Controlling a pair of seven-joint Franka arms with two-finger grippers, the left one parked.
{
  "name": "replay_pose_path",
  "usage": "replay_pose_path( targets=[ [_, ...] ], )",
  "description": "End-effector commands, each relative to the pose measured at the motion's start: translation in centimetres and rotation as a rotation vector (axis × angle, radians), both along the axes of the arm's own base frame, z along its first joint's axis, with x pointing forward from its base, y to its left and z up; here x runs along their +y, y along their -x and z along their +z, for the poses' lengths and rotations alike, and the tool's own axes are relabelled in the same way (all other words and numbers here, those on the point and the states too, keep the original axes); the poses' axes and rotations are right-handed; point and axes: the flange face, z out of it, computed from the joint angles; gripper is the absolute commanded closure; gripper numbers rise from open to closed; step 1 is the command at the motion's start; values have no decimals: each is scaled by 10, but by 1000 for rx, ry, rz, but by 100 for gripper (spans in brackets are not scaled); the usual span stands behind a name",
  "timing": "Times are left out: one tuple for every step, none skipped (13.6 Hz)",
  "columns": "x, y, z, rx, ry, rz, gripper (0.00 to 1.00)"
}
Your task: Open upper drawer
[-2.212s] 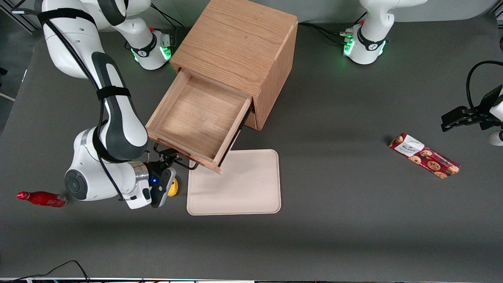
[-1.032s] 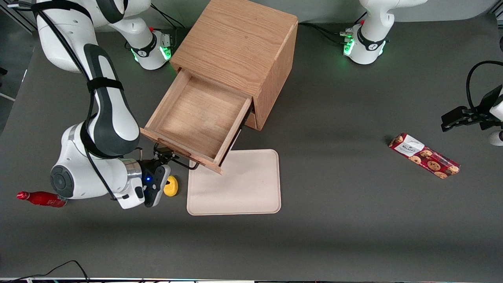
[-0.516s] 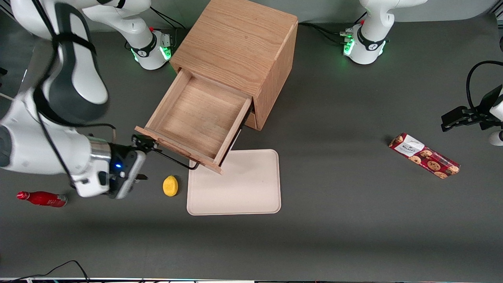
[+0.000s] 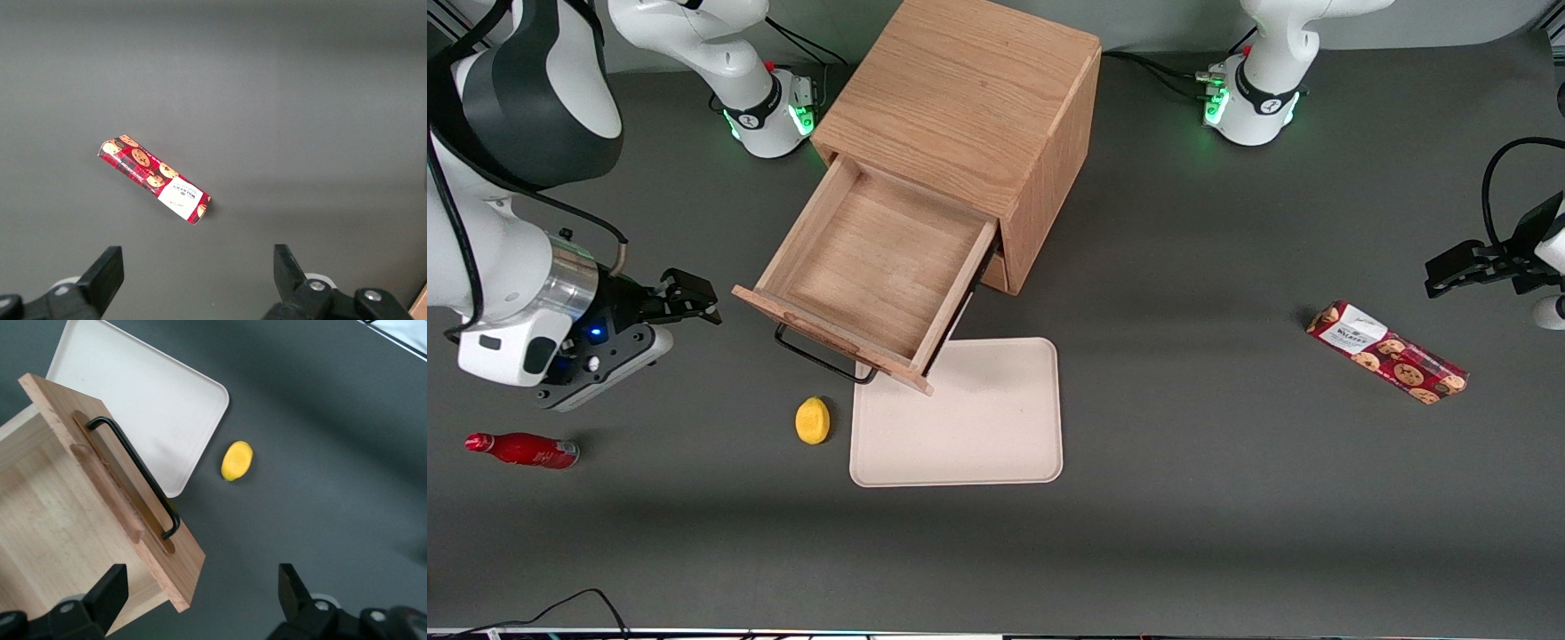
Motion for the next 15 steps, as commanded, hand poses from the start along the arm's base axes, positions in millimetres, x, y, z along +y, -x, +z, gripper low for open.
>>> replay_pose_path(
  targets=[
    [-6, 6, 1, -7, 70, -7, 0],
    [-8, 13, 8, -3, 67, -40, 0],
    [-9, 17, 13, -6, 67, -129, 0],
    [-6, 22, 21, -11, 68, -235, 0],
    [-2, 27, 22, -5, 70, -331, 0],
    [-2, 33, 25, -2, 70, -355, 0],
    [-8, 39, 20, 14, 77, -362, 0],
    [-15, 46, 23, 13, 76, -372, 0],
    [-21, 55, 23, 14, 81, -377, 0],
    [-28, 63, 23, 11, 82, -385, 0],
    [-36, 67, 22, 12, 82, -401, 0],
    [-44, 66, 22, 12, 87, -414, 0],
    [-53, 63, 21, 10, 94, -431, 0],
    [-66, 61, 22, 6, 105, -449, 0],
    [-71, 60, 23, 4, 108, -455, 0]
  ],
)
